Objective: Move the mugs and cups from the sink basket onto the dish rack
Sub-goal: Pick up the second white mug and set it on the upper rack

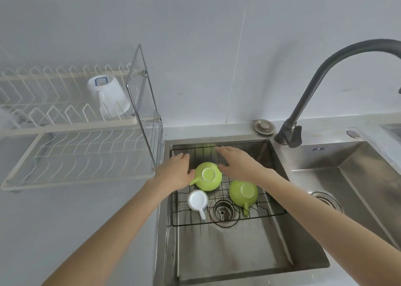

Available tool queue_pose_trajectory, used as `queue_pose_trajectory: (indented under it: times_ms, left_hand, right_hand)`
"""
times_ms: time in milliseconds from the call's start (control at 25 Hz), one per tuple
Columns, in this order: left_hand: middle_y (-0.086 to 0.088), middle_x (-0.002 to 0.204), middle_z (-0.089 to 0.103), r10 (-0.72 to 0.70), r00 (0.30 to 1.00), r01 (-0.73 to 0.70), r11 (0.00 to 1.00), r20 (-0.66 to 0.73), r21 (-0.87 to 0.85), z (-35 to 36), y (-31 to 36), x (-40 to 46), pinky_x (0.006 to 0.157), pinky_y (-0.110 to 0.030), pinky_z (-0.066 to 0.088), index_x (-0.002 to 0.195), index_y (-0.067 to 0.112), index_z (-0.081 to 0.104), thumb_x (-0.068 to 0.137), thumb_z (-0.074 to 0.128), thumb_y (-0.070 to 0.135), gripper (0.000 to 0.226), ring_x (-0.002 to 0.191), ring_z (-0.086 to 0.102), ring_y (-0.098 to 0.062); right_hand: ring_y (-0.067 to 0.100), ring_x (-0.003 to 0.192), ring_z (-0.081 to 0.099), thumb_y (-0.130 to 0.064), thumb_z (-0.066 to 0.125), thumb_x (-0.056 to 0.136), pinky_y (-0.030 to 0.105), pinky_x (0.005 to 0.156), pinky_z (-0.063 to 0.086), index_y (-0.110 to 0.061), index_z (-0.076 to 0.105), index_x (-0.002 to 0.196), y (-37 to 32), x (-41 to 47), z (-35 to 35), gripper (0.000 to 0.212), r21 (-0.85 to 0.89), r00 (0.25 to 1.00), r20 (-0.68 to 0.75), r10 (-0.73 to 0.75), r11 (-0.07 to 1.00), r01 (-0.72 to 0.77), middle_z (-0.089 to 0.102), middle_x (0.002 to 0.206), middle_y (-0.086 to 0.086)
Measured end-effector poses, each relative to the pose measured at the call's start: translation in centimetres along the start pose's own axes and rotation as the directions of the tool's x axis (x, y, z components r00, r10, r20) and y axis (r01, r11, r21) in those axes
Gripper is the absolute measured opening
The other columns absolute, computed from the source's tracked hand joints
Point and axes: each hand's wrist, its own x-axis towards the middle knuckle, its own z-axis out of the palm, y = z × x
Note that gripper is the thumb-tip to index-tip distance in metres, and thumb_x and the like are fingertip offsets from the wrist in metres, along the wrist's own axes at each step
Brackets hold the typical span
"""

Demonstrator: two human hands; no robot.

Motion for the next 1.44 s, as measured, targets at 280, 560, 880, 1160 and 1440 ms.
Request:
queue_pose_trajectory:
  times_ms: [280, 560, 880, 1160, 1440]
  left_hand:
    - [-0.012, 0.140, 0.042, -0.082, 0.973, 0.097, 0.993, 0.217, -0.063, 7.5, -0.8, 2.8, 0.094, -0.037, 0.042, 0.136, 0.005, 0.030, 0.093, 0.038, 0.027, 0.050, 0.125, 0.044, -0.029]
    - [-0.014, 0.130, 0.050, -0.180, 0.917, 0.313, 0.877, 0.355, -0.364, 15.0, -2.2, 4.4, 0.082, -0.032, 0.044, 0.138, 0.013, 0.029, 0.090, 0.041, 0.024, 0.051, 0.113, 0.052, -0.030]
    - [-0.015, 0.133, 0.050, -0.309, 0.848, 0.520, 0.648, 0.431, -0.557, 17.5, -2.0, 6.8, 0.086, -0.029, 0.039, 0.134, 0.007, 0.030, 0.091, 0.043, 0.021, 0.047, 0.119, 0.048, -0.031]
    - [-0.015, 0.133, 0.050, -0.319, 0.826, 0.559, 0.578, 0.465, -0.595, 18.0, -2.2, 7.3, 0.088, -0.032, 0.041, 0.136, 0.008, 0.028, 0.090, 0.042, 0.016, 0.049, 0.118, 0.049, -0.032]
    - [-0.010, 0.139, 0.045, -0.182, 0.886, 0.437, 0.635, 0.425, -0.638, 17.4, -3.1, 6.0, 0.095, -0.031, 0.041, 0.145, 0.019, 0.018, 0.088, 0.037, 0.003, 0.062, 0.122, 0.048, -0.027]
  right_hand:
    - [0.029, 0.142, 0.024, -0.026, 0.042, 0.093, 0.041, 0.117, 0.021, -0.012, 0.025, 0.146, 3.2, 2.6, 7.6, 0.057, 0.009, 0.976, 0.175, 0.130, 0.991, -0.133, 0.030, 0.152, 0.014]
    - [0.032, 0.131, 0.038, -0.019, 0.045, 0.092, 0.039, 0.107, 0.034, -0.008, 0.035, 0.139, 3.9, 4.6, 13.9, 0.049, 0.205, 0.913, 0.378, 0.152, 0.948, -0.243, 0.041, 0.142, 0.016]
    - [0.031, 0.132, 0.041, -0.023, 0.041, 0.096, 0.035, 0.106, 0.034, -0.011, 0.023, 0.146, 2.9, 7.2, 17.3, 0.055, 0.443, 0.846, 0.495, 0.200, 0.780, -0.443, 0.041, 0.145, 0.016]
    - [0.033, 0.130, 0.043, -0.026, 0.033, 0.098, 0.038, 0.106, 0.035, -0.015, 0.019, 0.148, 2.2, 7.7, 18.3, 0.053, 0.510, 0.812, 0.505, 0.294, 0.657, -0.555, 0.043, 0.144, 0.018]
    - [0.028, 0.122, 0.048, -0.019, 0.031, 0.099, 0.031, 0.097, 0.038, -0.014, 0.033, 0.142, 2.1, 6.3, 16.5, 0.044, 0.582, 0.831, 0.462, 0.310, 0.600, -0.548, 0.053, 0.134, 0.014]
